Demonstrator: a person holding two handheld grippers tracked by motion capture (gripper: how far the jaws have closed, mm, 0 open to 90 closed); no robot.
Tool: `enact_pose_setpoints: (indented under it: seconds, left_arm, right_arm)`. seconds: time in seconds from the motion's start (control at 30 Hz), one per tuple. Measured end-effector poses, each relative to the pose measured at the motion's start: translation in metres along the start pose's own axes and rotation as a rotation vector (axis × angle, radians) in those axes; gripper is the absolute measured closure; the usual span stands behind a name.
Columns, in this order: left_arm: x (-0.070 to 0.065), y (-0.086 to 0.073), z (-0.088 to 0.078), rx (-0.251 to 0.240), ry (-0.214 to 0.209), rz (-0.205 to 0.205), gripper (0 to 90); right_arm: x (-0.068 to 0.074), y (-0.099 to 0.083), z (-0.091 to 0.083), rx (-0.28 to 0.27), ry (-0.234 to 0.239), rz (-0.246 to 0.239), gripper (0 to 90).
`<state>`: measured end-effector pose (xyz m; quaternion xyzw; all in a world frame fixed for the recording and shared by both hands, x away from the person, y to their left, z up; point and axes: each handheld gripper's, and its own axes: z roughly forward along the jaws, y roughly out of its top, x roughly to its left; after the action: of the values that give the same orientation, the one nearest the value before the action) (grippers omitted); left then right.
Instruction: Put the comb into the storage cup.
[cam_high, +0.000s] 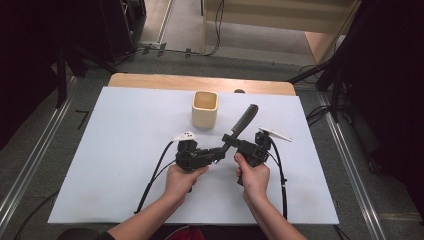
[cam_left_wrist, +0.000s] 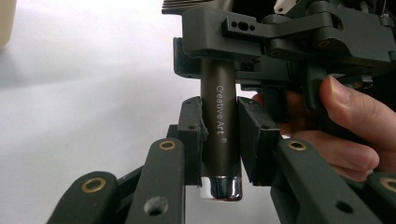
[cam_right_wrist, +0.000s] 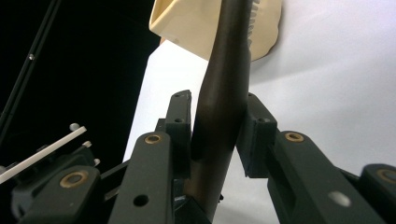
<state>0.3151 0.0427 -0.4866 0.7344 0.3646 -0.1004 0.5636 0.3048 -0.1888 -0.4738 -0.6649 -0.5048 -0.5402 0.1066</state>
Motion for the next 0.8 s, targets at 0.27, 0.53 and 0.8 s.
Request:
enact_pose_setpoints:
  seconds: [0.27, 0.53, 0.8]
  left_arm:
    - [0.002, 0.002, 0.001, 0.049, 0.004, -0.025, 65.7]
    - [0.005, 0.008, -0.002, 0.072, -0.017, -0.061, 52.5]
    - [0.006, 0.015, -0.003, 0.157, -0.059, -0.066, 44.7]
  right_arm:
    - [0.002, 0.000, -0.001, 0.012, 0.010, -0.006, 69.5]
    - [0.000, 0.002, -0.003, 0.011, 0.003, -0.012, 69.6]
    - [-0.001, 0.003, -0.005, 0.000, -0.024, -0.035, 69.6]
